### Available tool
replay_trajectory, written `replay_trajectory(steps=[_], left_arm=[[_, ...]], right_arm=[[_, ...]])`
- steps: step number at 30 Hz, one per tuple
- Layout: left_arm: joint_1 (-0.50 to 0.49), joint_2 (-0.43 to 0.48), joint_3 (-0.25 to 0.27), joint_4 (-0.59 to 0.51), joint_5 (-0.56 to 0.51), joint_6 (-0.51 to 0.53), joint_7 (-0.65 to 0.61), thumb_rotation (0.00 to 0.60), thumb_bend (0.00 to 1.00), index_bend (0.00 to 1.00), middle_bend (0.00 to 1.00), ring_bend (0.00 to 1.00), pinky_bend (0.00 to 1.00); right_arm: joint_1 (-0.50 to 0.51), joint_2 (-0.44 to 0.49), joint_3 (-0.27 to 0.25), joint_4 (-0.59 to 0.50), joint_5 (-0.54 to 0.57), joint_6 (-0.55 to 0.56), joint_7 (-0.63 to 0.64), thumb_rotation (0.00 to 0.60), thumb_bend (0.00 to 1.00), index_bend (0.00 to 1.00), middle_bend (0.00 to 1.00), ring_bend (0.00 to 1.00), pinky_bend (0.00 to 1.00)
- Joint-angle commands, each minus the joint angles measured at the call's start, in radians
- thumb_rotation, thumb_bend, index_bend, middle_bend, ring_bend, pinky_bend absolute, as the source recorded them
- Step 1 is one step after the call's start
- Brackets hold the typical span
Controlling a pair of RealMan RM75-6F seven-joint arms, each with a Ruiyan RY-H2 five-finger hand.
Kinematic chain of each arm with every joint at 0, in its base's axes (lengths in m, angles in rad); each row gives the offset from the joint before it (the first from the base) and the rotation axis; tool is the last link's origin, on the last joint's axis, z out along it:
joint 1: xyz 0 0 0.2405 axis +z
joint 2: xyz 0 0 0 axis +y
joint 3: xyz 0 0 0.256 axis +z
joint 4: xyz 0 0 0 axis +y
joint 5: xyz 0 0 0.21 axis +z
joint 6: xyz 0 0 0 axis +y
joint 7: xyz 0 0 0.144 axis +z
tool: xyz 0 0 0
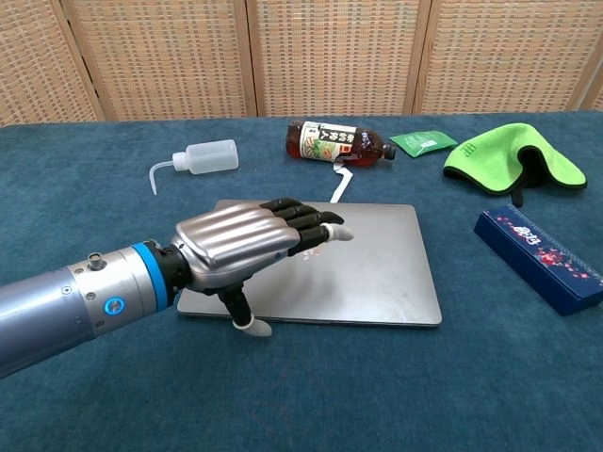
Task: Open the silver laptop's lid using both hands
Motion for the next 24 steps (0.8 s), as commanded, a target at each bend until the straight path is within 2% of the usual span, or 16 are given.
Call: replay_trajectory(steps=[1,8,24], left_arm=[[-0.015,-0.029,-0.01,0.028,-0.03,-0.01,0.01,0.6,0.06,0.0,0.0,0.0,0.0],[-0.032,-0.069,-0.005,0.064,-0.061,-0.014,0.024,0.6,0.06,0.0,0.0,0.0,0.0],[-0.059,-0.108,-0.024,0.079,-0.125,-0.001,0.065,0.6,0.14,0.0,0.0,0.0,0.0]], right_arm=[[0.001,0.002,0.002,0.003,0.005,-0.004,0.007,0.6,0.05,0.09,0.0,0.0,0.0],[0.005,0.003,0.004,0.008,0.014,-0.013,0.018,0.6,0.05,0.09,0.0,0.0,0.0],[0.007,0.007,0.005,0.008,0.021,-0.016,0.028,0.6,0.05,0.09,0.0,0.0,0.0]])
